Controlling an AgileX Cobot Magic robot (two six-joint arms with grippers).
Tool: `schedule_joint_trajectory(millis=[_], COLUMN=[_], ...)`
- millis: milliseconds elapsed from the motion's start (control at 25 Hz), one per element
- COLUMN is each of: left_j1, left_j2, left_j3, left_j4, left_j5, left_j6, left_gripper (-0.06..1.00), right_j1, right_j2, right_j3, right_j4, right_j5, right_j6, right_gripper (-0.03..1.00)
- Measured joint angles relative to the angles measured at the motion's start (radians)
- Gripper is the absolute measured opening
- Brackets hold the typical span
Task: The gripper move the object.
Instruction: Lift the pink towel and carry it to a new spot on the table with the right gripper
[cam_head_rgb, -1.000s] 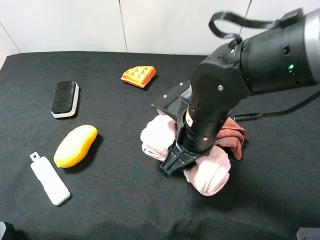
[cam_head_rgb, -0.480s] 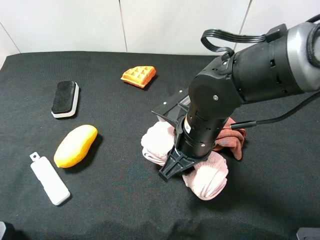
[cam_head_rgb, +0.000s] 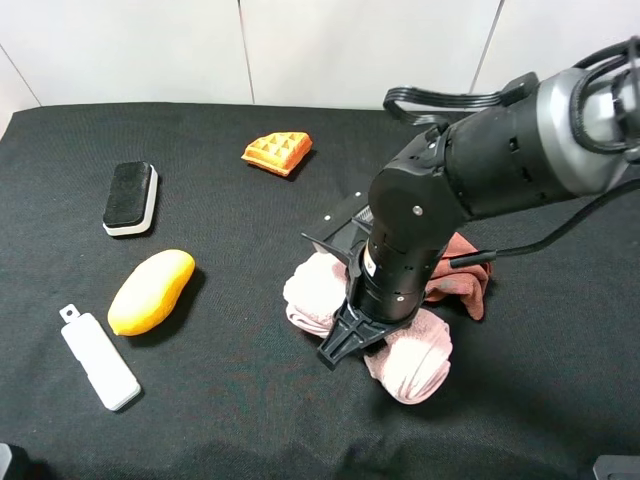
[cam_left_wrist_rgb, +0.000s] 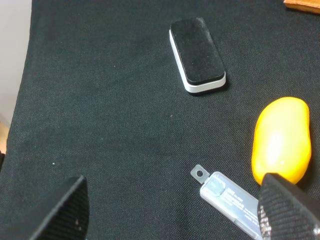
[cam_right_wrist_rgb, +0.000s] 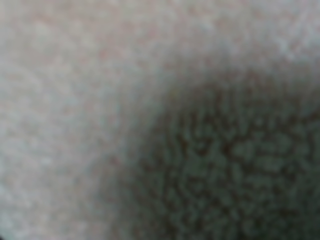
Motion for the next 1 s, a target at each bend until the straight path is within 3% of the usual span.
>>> schedule_joint_trajectory(millis=[1000], left_j1=[0.000], left_j2=[0.000], left_j3=[0.000], left_j4=[0.000], left_j5=[0.000], left_j6=[0.000], left_gripper=[0.73], right_j1=[0.000], right_j2=[0.019], right_j3=[0.000], right_j4=[0.002], right_j5=[-0.033], right_j6=[0.000], right_gripper=[0.35])
